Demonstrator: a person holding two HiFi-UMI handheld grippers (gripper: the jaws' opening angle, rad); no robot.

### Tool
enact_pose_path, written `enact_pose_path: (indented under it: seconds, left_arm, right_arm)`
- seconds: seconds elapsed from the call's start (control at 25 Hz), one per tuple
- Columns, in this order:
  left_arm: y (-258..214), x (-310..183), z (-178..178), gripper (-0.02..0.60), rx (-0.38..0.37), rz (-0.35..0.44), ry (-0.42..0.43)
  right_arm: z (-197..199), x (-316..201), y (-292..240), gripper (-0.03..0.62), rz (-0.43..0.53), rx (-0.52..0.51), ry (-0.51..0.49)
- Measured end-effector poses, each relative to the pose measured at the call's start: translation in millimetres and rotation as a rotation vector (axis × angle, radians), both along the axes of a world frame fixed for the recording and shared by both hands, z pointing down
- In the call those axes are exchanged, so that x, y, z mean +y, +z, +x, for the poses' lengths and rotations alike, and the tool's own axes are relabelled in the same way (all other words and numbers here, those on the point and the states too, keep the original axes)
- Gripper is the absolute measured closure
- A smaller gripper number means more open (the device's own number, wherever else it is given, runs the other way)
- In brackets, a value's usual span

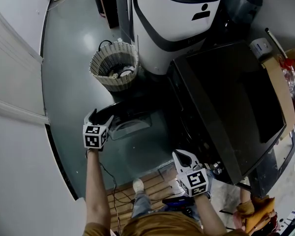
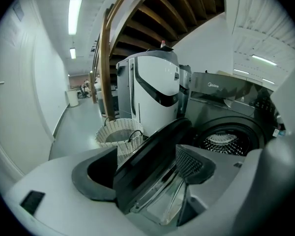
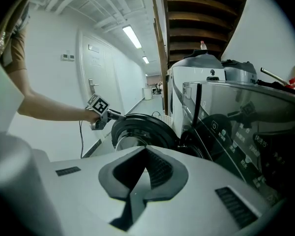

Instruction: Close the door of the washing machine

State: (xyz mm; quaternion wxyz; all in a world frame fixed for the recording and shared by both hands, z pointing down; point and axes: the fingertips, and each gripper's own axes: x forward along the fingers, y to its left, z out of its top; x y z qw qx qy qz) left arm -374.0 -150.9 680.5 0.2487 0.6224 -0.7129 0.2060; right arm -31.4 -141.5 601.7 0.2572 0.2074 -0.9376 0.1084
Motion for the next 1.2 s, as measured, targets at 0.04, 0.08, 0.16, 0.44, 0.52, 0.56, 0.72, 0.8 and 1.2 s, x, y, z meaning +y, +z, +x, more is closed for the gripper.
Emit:
enact_pose_path:
  seconds: [0.04,0.08,0.16,0.44,0.52,0.56,0.72,0.8,1.2]
  left_arm:
    - [2.2,-1.6,1.6,0.216,-0.007,-0.017,0.021]
    - [5.4,-3.2,4.1,0.216,-0.013,-0.038,0.045]
    - [11.2,-6.2,8.0,0.212,-0.035,-0.073,0.077]
    - [14.8,-5.6,8.2,0.210,-0.063,-0.058,0.040]
    - [14.7,-5.4,8.5,0.210,-0.047,-0.061,0.036]
    - [14.4,-5.2,9.0,0.212,-0.042,-0.063,0.035]
    - [14.0,-1.5,12.1,0.212,-0.035,-0.066,0.035]
    - [13.5,0.2,13.4,0.212,-0.031,-0.064,0.028]
    - [11.3,12.8,24.3,0.213,0.002,-0.066,0.005]
  right_arm:
    - [0.6,0.6,1.6,0.582,-0.007,-0.001,0.001]
    - [1.4,1.6,3.3,0.582,-0.014,0.000,0.003]
    - [3.2,3.1,5.5,0.582,-0.026,0.006,0.006]
    - [8.0,2.2,-0.7,0.582,-0.049,-0.025,0.034]
    - [8.2,1.3,-1.5,0.582,-0.050,-0.029,0.040]
    - [7.9,1.2,-2.0,0.582,-0.050,-0.030,0.042]
    - [5.9,3.4,-4.9,0.582,-0.046,-0.034,0.035]
    - [5.3,3.8,-7.5,0.582,-0.042,-0.034,0.033]
    - [9.8,6.9,-14.8,0.582,-0.033,-0.036,0.044]
